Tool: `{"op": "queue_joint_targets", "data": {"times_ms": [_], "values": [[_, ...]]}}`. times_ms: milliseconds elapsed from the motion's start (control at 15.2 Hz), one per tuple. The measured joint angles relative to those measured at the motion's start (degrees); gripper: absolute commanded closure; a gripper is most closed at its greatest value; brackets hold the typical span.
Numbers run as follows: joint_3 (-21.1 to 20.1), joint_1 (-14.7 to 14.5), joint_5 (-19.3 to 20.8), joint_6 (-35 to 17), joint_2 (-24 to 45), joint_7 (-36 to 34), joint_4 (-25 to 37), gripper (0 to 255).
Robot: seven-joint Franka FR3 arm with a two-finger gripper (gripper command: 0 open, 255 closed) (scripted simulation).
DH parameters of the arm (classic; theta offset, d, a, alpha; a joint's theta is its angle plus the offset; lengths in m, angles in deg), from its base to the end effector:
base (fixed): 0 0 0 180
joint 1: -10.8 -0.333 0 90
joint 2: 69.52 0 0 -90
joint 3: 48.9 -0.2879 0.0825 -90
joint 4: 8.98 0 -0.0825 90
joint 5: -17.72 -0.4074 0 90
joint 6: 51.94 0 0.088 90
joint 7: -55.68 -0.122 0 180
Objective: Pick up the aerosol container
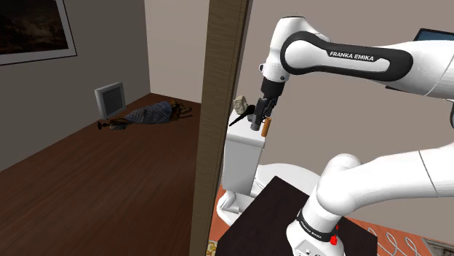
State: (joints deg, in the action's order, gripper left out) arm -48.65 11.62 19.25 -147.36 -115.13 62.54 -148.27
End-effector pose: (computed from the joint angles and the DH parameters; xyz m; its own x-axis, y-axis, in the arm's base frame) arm 0.3554 -0.0098 0.5303 0.9941 0.1046 0.0273 0.1038 -0.9942 0.0270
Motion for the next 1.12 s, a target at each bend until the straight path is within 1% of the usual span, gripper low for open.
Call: {"op": "queue_joint_targets", "data": {"times_ms": [132,396,462,594,924,1122], "values": [[0.59,0.13,0.4,-0.2,0.51,0.82,0.21,0],[5.07,1.05,3.35,-1.59,4.11,7.18,1.74,0],[6.5,1.36,4.23,-1.41,5.42,9.22,3.07,0],[9.19,1.81,5.78,-2.8,8.05,13.06,4.03,0],[15.24,2.27,8.15,-4.68,16.43,22.32,10.07,0],[18.65,2.37,8.69,-5.77,21.74,27.99,14.04,0]]}}
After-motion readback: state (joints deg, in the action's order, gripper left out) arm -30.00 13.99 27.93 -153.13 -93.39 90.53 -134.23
